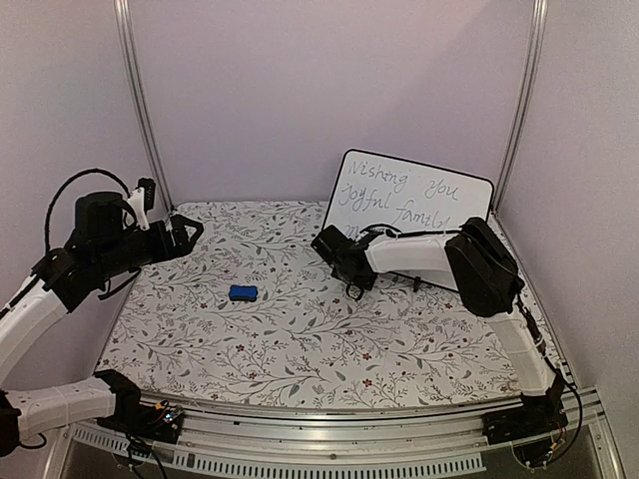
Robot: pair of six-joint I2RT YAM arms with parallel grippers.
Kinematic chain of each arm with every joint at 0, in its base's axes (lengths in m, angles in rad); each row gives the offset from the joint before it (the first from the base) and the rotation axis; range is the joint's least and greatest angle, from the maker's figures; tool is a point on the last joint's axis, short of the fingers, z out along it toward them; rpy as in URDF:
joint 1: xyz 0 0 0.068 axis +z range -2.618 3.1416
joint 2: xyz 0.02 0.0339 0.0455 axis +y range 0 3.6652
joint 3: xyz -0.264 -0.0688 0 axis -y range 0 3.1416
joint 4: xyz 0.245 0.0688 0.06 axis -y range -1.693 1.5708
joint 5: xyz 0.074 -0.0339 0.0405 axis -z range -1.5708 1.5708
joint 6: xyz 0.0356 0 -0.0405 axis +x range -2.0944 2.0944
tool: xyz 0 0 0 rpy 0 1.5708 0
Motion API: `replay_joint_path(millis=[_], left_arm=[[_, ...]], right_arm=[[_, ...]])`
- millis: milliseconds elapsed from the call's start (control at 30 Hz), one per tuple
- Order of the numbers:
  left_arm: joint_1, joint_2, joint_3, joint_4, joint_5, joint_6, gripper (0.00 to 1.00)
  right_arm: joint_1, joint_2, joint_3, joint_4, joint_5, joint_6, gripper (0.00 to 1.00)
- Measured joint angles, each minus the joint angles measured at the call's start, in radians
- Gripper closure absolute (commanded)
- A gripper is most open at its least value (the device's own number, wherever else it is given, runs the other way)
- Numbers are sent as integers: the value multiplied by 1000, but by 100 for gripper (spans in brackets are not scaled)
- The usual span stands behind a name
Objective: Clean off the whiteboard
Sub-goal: Move the whiteboard to the center of the board.
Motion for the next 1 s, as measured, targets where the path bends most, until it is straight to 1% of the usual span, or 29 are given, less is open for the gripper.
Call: replay_joint_path(millis=[167,400,500,700,800,900,1000], left_arm=[[0,-26,-47,10,10,-13,0],[0,-40,-61,17,13,-21,0],[0,-53,-69,20,13,-26,0],[0,-62,-90,25,13,-34,0],[0,-74,-101,29,13,-37,0],[0,-93,-118,43,22,-38,0],[0,-109,-142,64,35,-38,0]], right_arm=[[20,53,86,-8,0,-18,100],[40,71,113,3,2,-42,87],[47,71,113,8,0,-50,85],[63,71,112,34,-19,-84,85],[75,71,101,53,-21,-107,86],[89,55,50,113,-8,-146,88],[102,10,-45,184,-9,-200,88]])
